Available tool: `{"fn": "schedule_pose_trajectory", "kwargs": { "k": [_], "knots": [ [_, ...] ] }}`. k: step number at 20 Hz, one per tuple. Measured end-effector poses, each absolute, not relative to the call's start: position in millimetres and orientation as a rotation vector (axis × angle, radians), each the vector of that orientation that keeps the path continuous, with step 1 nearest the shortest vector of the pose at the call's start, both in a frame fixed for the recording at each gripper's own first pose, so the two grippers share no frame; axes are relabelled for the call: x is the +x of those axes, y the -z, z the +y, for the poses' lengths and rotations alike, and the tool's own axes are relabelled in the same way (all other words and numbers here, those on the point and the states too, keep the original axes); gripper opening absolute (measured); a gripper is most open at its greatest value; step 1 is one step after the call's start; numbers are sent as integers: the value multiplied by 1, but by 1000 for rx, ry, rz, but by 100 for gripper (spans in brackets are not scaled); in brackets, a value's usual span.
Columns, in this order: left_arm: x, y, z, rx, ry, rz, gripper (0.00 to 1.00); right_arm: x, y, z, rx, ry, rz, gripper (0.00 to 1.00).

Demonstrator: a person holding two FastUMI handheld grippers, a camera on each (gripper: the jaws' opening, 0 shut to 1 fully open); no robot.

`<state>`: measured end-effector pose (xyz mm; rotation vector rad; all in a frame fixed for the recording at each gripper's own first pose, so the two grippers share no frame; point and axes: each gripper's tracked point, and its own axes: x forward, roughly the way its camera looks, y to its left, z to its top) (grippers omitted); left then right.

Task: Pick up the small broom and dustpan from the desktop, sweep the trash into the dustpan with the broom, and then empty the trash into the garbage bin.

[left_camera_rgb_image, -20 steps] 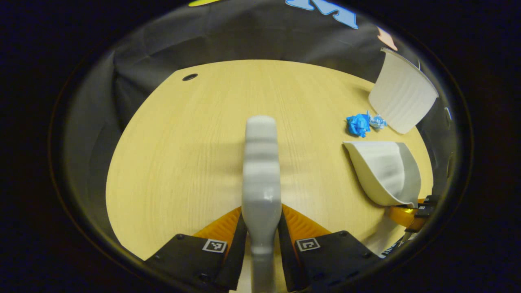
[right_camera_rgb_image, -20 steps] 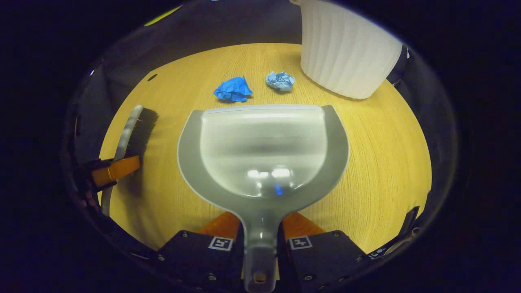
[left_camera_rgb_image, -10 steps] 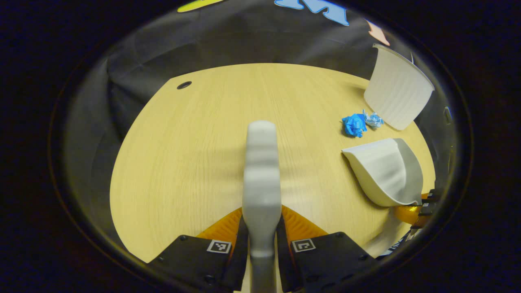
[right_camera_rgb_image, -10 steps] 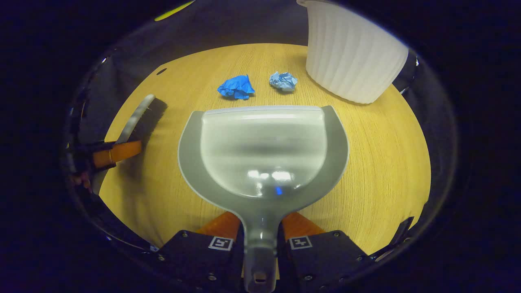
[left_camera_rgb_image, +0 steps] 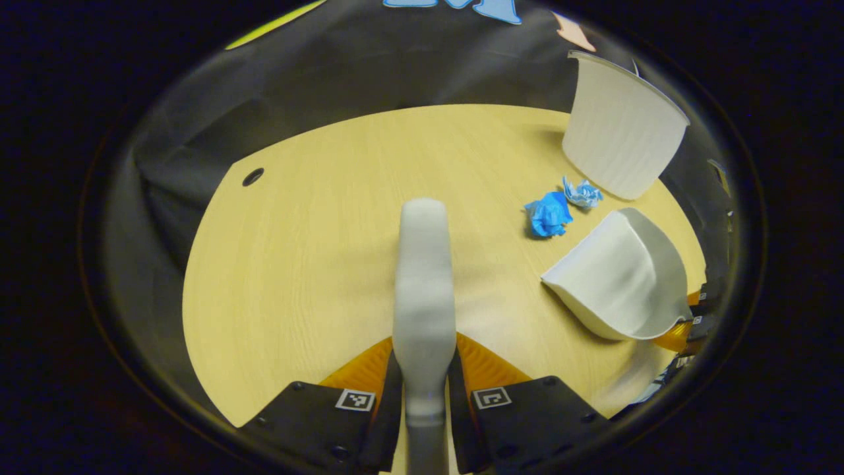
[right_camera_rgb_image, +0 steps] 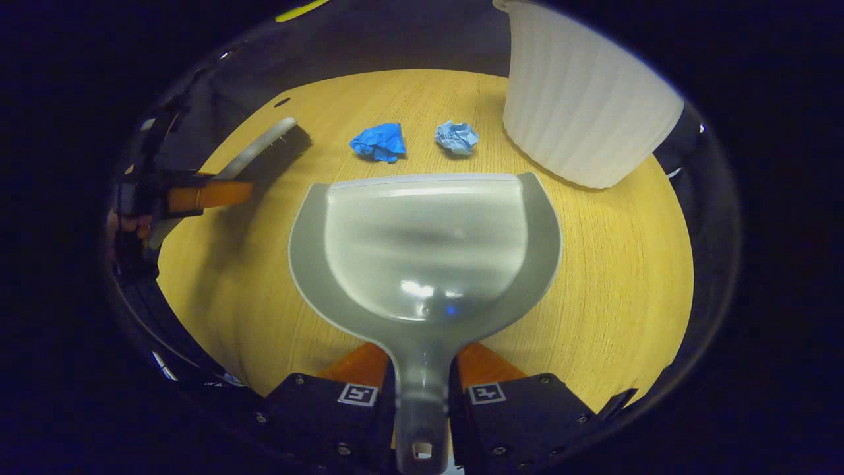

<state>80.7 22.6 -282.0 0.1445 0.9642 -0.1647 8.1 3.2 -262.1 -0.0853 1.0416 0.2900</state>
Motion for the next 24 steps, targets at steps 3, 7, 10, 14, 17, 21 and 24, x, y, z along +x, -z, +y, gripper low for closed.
{"fn": "schedule_pose_trajectory", "kwargs": {
  "k": [3,7,10,14,17,21,24],
  "knots": [
    [101,284,8,183,209,967,42,11,261,-1,-97,-318,1045,35],
    [125,286,-20,223,304,965,42,17,262,-3,-104,-371,1040,35],
    [145,287,-37,268,366,951,42,21,262,-7,-116,-405,1043,35],
    [168,292,-59,329,439,945,42,24,261,-12,-122,-438,1051,35],
    [182,296,-79,394,512,930,42,24,260,-10,-94,-457,1068,35],
    [188,298,-106,467,626,928,42,25,259,-11,-90,-462,1070,35],
    [180,300,-129,482,687,937,42,26,259,-11,-81,-466,1072,35]
  ]
}}
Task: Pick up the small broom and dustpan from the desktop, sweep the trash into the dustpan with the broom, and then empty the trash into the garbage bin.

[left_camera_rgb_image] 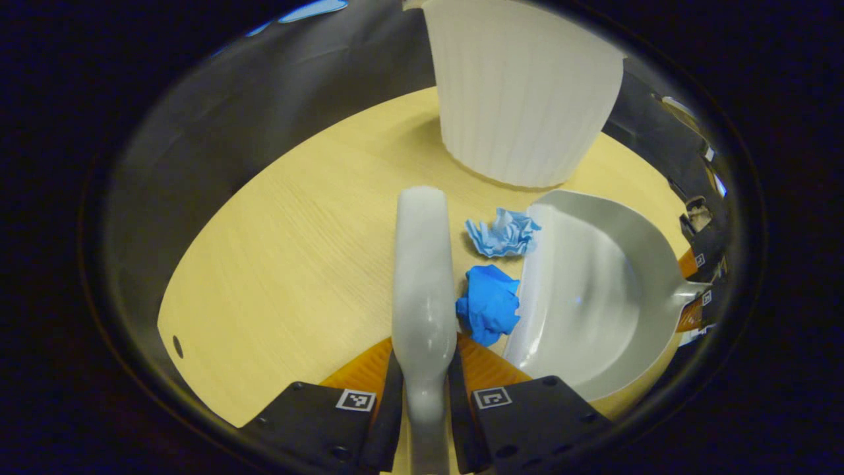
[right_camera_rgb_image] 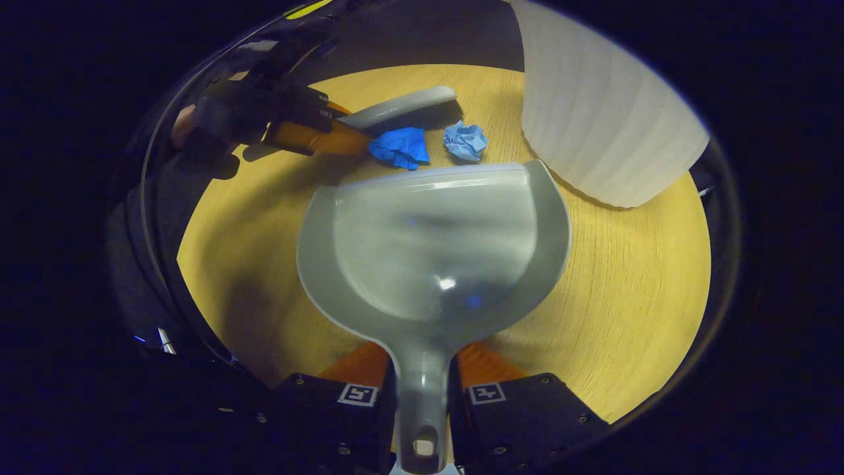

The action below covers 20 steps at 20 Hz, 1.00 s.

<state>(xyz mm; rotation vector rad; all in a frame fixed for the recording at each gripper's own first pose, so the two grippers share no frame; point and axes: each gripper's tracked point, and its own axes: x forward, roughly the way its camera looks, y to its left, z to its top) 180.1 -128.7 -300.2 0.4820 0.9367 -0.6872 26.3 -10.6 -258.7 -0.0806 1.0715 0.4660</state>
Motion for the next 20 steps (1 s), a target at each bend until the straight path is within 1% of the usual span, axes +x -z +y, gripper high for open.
{"fn": "schedule_pose_trajectory", "kwargs": {
  "k": [1,2,7,10,11,12,13,14,15,16,17,20],
  "knots": [
    [177,302,-137,479,711,939,42,26,259,-10,-76,-470,1071,35],
    [172,303,-144,475,737,941,37,28,258,-10,-73,-474,1066,35],
    [144,294,-175,458,863,959,37,27,256,-11,-69,-474,1046,35],
    [131,280,-183,446,896,964,41,27,256,-10,-70,-471,1033,35],
    [127,275,-184,439,906,967,41,27,256,-11,-70,-470,1028,35],
    [123,270,-184,431,912,972,41,27,257,-11,-71,-468,1023,35],
    [122,286,-188,425,913,980,38,28,257,-11,-71,-466,1015,35],
    [115,286,-200,418,913,987,40,29,255,-11,-74,-466,1011,35],
    [113,272,-190,410,910,992,38,35,254,-9,-74,-464,1006,35],
    [109,271,-191,402,907,997,38,38,255,-8,-70,-462,1003,35],
    [106,270,-192,392,902,1000,40,40,257,-7,-66,-460,1002,35],
    [103,264,-186,358,844,983,40,47,263,-10,-63,-453,990,35]
  ]
}}
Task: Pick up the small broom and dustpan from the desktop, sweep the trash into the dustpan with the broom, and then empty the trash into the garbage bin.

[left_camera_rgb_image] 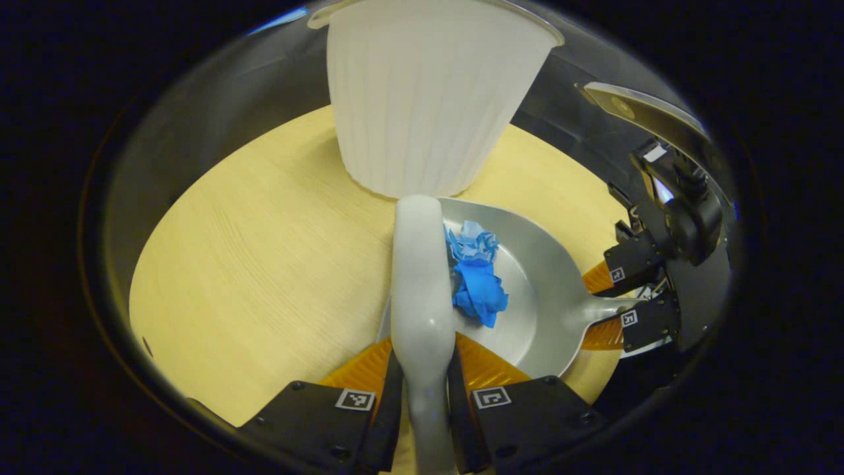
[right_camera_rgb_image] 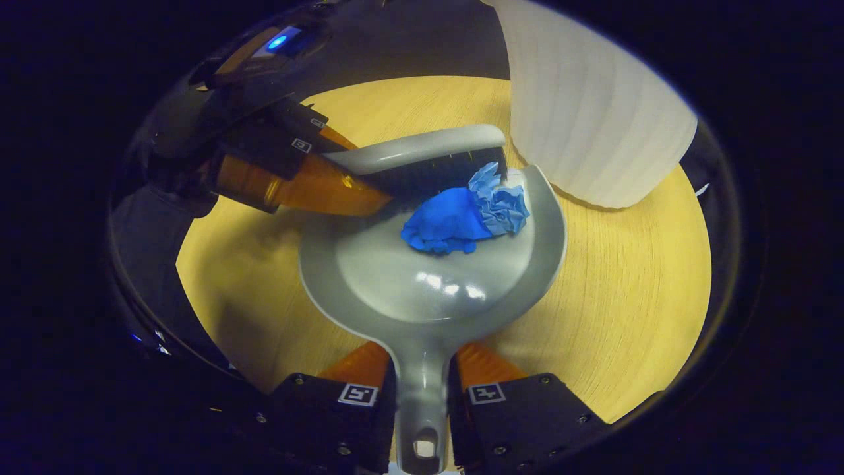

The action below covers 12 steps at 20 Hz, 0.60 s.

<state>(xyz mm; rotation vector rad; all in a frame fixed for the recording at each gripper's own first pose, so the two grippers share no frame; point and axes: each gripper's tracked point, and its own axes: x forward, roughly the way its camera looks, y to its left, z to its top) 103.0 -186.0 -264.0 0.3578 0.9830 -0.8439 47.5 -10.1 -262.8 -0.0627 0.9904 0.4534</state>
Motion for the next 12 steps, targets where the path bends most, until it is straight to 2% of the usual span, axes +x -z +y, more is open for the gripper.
{"fn": "schedule_pose_trajectory", "kwargs": {
  "k": [5,6,9,12],
  "knots": [
    [99,247,-163,278,706,931,40,62,284,-23,-87,-424,957,35],
    [95,242,-158,258,683,919,42,61,287,-23,-86,-414,954,35],
    [86,231,-133,203,601,898,40,64,287,-18,-44,-381,963,36],
    [73,221,-106,149,520,881,40,63,284,-17,-54,-366,954,32]
  ]
}}
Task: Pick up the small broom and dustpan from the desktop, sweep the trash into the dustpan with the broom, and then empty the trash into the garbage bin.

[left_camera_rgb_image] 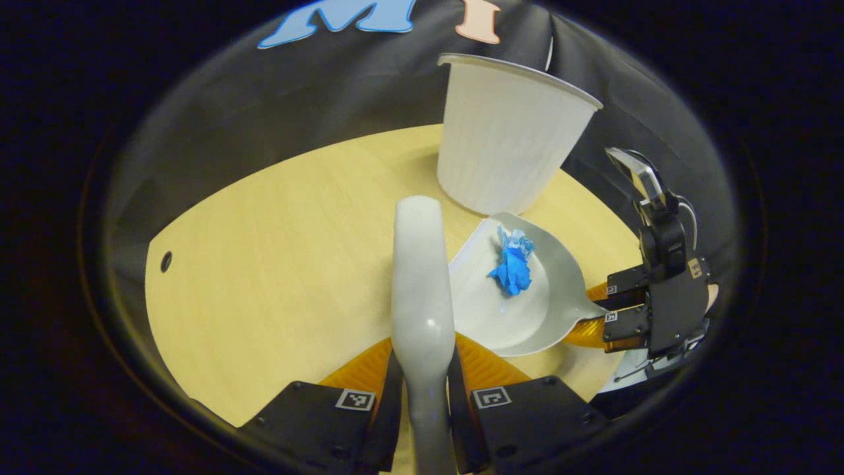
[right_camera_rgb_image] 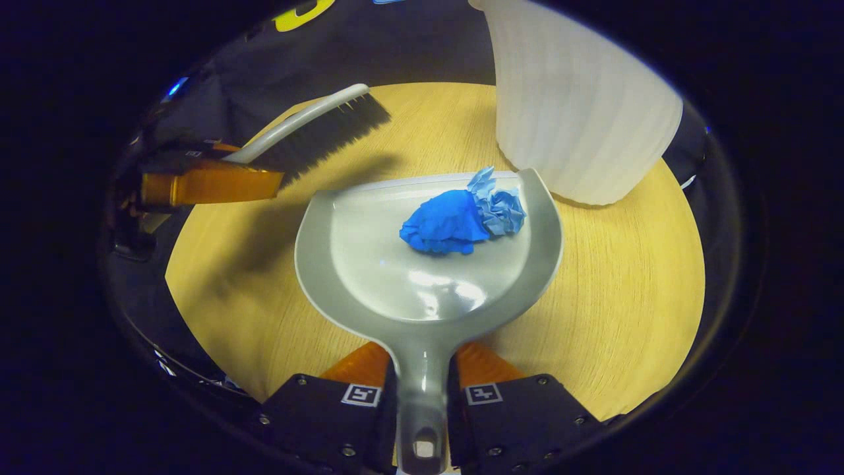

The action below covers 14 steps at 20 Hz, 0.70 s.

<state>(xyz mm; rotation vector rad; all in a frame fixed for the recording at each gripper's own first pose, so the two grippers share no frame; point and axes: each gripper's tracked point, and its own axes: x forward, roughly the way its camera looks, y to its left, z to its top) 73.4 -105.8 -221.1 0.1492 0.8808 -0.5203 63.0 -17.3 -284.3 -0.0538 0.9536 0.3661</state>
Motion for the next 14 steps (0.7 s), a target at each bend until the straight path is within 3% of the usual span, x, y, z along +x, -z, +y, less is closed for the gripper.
{"fn": "schedule_pose_trajectory", "kwargs": {
  "k": [6,14],
  "knots": [
    [57,213,-49,64,353,842,40,61,282,-16,-55,-372,938,32],
    [37,269,-3,-15,165,806,38,65,287,-13,32,-437,869,32]
  ]
}}
